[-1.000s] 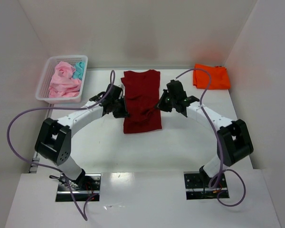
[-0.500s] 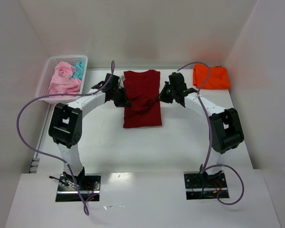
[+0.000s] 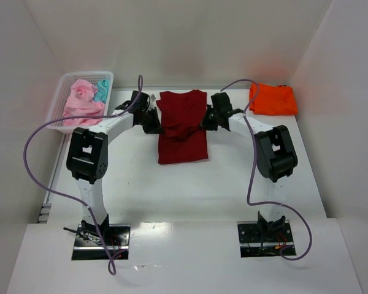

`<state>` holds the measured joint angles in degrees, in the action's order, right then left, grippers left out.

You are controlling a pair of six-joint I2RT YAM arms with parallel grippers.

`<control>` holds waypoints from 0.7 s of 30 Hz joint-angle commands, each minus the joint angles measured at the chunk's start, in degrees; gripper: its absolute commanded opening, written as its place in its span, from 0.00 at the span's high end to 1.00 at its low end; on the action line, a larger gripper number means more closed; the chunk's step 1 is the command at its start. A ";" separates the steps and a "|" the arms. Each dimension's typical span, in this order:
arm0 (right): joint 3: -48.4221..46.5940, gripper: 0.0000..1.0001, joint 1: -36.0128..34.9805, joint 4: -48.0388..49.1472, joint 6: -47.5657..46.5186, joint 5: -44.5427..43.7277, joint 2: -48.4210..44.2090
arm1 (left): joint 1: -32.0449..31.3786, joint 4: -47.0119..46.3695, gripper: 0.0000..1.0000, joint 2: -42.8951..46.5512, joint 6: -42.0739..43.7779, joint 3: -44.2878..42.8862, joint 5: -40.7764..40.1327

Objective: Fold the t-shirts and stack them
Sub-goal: Fold the folded rectangular tshirt in 1/3 of the way

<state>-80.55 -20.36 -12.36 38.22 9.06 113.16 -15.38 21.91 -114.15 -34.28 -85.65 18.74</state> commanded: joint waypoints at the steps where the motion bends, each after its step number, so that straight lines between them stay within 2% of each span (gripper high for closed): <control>1: -3.29 0.96 0.23 2.34 -1.48 0.26 1.09 | 0.96 -0.11 0.99 0.42 0.88 -1.11 -0.73; 6: -4.61 0.96 0.75 1.81 -2.01 -0.27 2.15 | 1.58 -1.34 0.90 -2.65 1.49 -2.51 2.34; 10: -5.14 0.96 0.76 1.81 -2.01 -0.80 2.15 | 1.58 -2.05 0.88 -4.42 2.29 -5.05 5.42; 15: -5.14 0.96 0.76 1.29 -2.01 -2.64 2.15 | 1.58 -2.05 0.88 -5.82 4.92 -7.51 7.36; 21: -1.89 0.96 1.29 1.54 -1.48 -5.88 -2.68 | 1.58 -1.00 0.88 -6.35 5.45 -9.36 6.83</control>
<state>-82.91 -19.81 -12.86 37.39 6.61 114.80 -13.93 21.87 -120.16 -31.16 -92.07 24.23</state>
